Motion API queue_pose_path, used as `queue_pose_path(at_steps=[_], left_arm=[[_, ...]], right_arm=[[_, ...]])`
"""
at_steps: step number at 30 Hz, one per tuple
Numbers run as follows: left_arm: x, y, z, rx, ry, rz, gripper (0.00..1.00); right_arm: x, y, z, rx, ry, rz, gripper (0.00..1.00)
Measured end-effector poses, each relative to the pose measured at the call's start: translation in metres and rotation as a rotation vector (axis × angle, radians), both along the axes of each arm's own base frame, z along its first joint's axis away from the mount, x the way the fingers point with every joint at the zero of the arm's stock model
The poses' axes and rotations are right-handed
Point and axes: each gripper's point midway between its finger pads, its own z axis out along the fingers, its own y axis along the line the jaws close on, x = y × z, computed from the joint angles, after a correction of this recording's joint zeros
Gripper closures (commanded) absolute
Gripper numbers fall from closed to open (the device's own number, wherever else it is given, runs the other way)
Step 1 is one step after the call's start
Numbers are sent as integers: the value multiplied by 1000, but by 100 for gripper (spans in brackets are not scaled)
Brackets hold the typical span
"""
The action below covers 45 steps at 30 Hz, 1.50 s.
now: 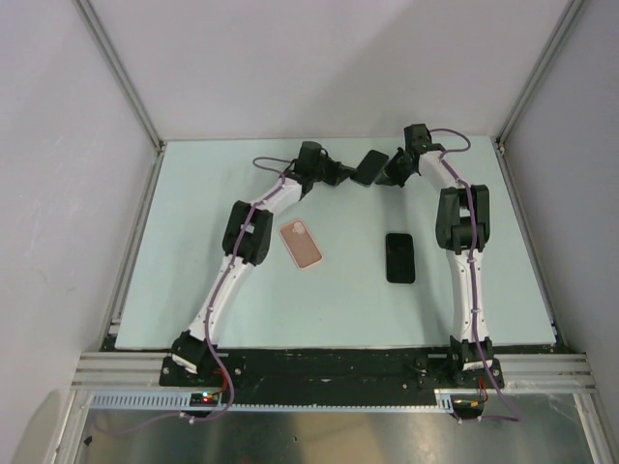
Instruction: Put the phone into the phone case
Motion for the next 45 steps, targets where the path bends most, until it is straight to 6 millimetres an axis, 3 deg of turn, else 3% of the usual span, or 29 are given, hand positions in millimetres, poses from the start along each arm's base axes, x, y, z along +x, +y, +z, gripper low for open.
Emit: queue_pose_path(at_steps=[15, 45], left_arm=[[9, 25, -8, 39, 21, 81, 100], [-15, 2, -8, 70, 79, 7, 100]], right_arm=[[-2, -3, 1, -27, 1, 18, 100], [-2, -1, -1, -78, -1, 80, 100]])
